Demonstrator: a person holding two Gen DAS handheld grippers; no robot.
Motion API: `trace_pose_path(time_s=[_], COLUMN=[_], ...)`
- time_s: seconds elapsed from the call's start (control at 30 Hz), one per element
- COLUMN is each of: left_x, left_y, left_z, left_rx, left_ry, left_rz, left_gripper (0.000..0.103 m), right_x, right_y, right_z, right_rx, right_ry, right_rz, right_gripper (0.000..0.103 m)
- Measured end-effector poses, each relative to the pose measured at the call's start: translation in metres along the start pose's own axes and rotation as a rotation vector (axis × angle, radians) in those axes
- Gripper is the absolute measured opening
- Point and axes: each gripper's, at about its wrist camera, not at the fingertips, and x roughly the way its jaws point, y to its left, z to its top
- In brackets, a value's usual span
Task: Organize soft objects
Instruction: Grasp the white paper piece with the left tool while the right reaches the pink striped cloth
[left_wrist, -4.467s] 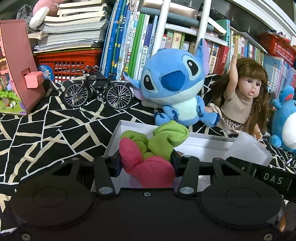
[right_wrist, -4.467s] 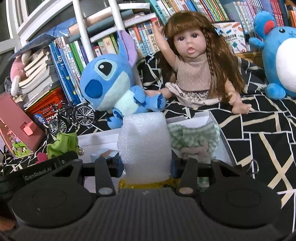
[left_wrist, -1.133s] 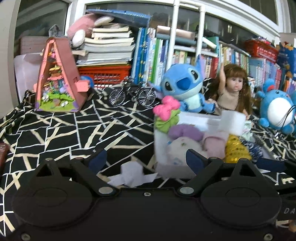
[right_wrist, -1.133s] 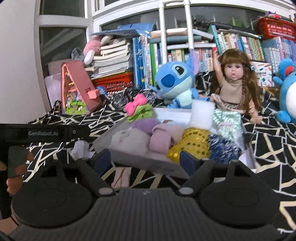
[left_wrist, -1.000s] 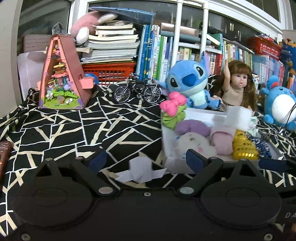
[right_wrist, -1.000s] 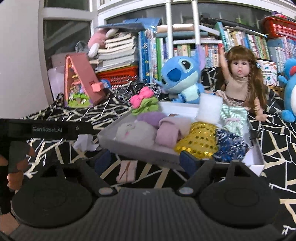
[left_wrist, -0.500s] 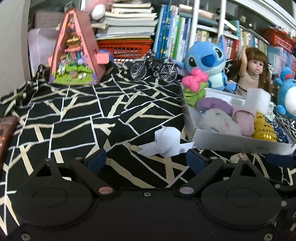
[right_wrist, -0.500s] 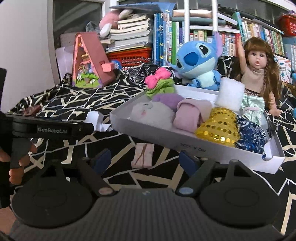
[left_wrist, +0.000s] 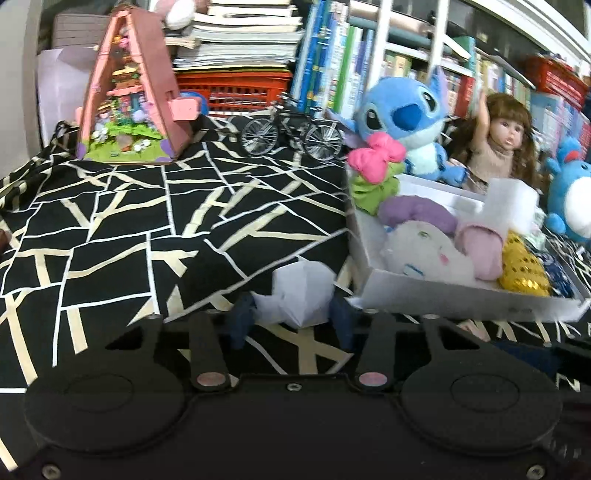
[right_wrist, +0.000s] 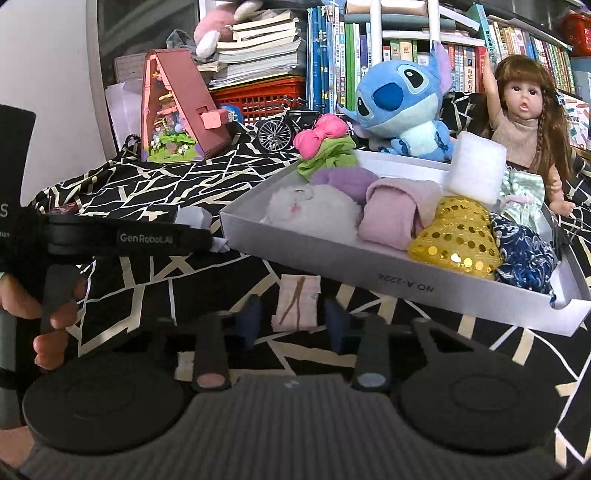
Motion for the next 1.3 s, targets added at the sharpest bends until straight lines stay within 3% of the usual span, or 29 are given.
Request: trace_pose_path(time_s=[0.27, 0.47, 0.57, 0.63, 0.67, 0.83, 0.93, 1.1, 1.3], left_x=[-0.018, -0.037, -0.042, -0.045, -0.046, -0.048, -0.049, -0.053, -0.053], left_y=[-0.006, -0.022, -0.033, -0.040, -0.044, -0.058, -0.062, -0.060, -0.048], left_z=[-0.007, -0.019, -0.023, -0.025, -0.026, -0.032, -0.034, -0.035, -0.037], left_rx=[0.026, 0.072, 0.087, 0.095, 0.101, 0.132, 0.147, 0.168, 0.188], left_ry=[0.023, 0.046, 0.061, 0.066, 0.067, 0.071, 0.068, 0.056, 0.048], left_rz=[-0.053, -0.153, -0.193, -0.212, -0.218, -0.235, -0.229, -0.190, -0.100], left_gripper=[0.032, 0.032, 0.032, 0.033, 0.033, 0.041, 0.055, 0.068, 0.071], right_x=[-0.020, -0.042, -0.049, -0.054, -0.056, -0.063, -0.064, -0.065, -0.068], right_y=[-0.015, -0.029, -0.032, -0.034, -0.035, -0.047, -0.059, -0.075, -0.072], right_z=[-0.007, -0.018, -0.022, -0.025, -0.026, -0.030, -0.030, -0.029, -0.029], right_rx=[-0.028, -0.067, -0.088, -0.107, -0.111, -0.098, -0.053, 0.022, 0.050], right_ry=[0.021, 0.031, 0.032, 0.027, 0.025, 0.021, 0.020, 0.012, -0.005], right_rz=[-0.005, -0.004, -0.019, -0.042, -0.048, -0.112, -0.175, -0.306, -0.244], right_gripper=[0.030, 0.032, 0.036, 0.051, 0.053, 0.057, 0.060, 0.062, 0.069])
